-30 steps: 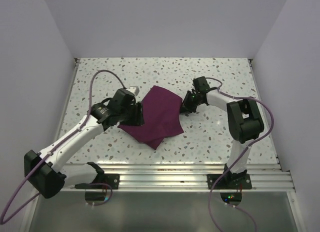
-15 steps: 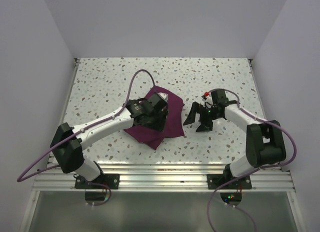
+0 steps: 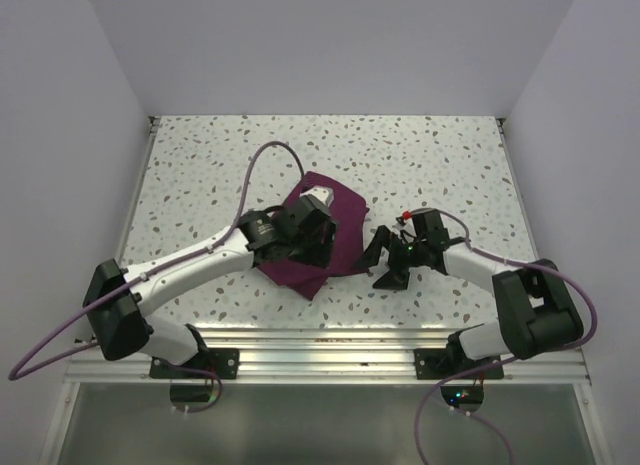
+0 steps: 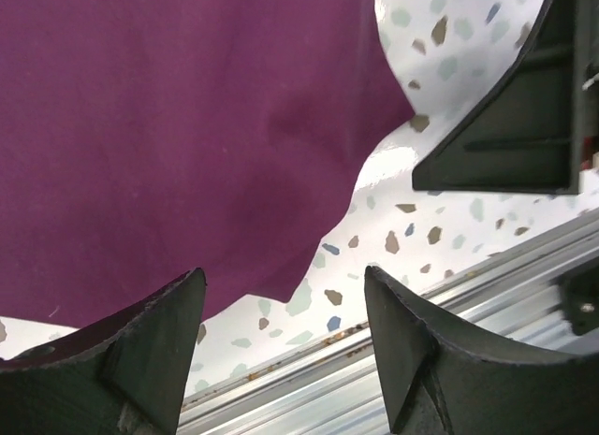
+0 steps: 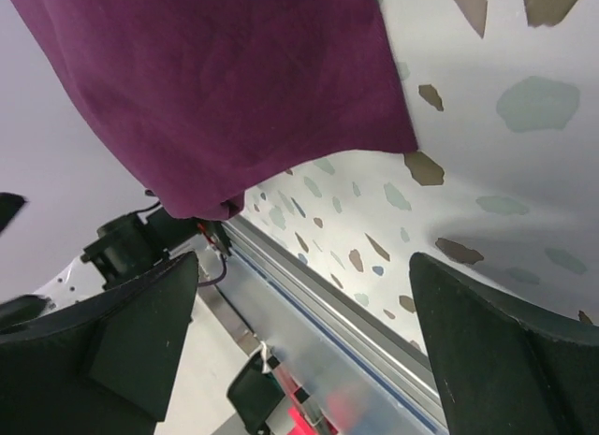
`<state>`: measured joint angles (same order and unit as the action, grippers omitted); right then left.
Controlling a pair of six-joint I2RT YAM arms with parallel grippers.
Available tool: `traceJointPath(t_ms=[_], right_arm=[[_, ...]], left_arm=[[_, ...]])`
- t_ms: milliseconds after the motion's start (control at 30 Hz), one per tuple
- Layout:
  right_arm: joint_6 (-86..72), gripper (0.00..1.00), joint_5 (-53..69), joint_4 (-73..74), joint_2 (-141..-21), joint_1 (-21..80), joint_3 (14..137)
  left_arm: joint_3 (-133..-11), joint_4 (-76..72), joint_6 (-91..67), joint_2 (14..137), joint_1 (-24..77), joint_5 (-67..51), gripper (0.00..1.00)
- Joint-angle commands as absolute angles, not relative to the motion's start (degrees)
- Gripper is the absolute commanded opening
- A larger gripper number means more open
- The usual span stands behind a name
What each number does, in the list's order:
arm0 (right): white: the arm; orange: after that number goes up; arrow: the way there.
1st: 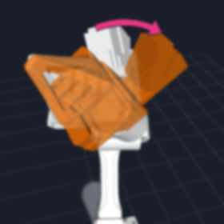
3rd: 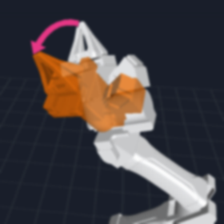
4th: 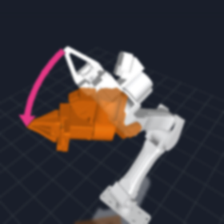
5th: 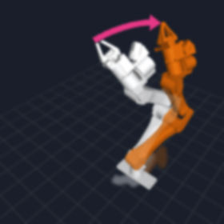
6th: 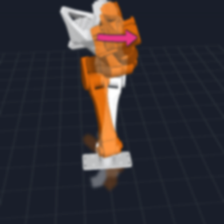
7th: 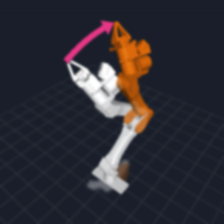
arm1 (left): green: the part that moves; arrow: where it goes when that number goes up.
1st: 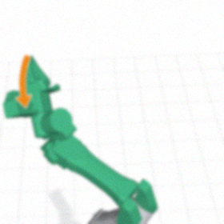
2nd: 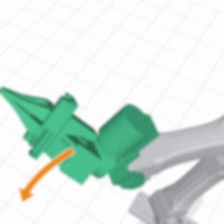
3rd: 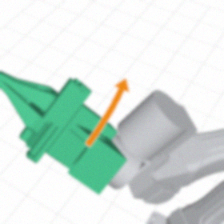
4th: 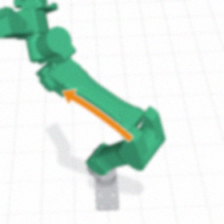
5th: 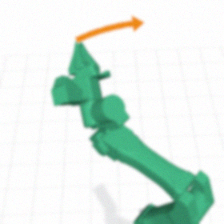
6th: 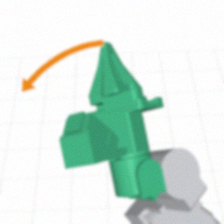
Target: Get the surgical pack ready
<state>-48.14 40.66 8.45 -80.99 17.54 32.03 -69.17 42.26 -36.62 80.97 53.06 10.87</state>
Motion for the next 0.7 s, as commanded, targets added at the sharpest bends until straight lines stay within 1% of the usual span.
traceJointPath(t_ms=[0, 133, 400, 667], right_arm=[[-48.4, 0.99, 36.9, 10.0, -80.4, 17.7, 35.9], [-45.0, 0.99, 36.5, 14.6, -80.1, 17.7, 37.0], [-45.4, 0.99, 36.9, 12.8, -77.5, 17.8, 31.5], [-45.1, 0.99, 36.7, 13.2, -76.1, 17.7, 30.5]], left_arm=[[-68.3, 38.8, -35.7, 84.7, 56.9, 17.1, 0.73], [-69.0, 38.1, -35.2, 88.4, 58.3, 19.5, 0.74], [-71.5, 38.5, -33.8, 95.4, 58.8, 24.3, 0.75], [-72.4, 36.1, -29.6, 98.6, 58.7, 22.4, 0.75]])
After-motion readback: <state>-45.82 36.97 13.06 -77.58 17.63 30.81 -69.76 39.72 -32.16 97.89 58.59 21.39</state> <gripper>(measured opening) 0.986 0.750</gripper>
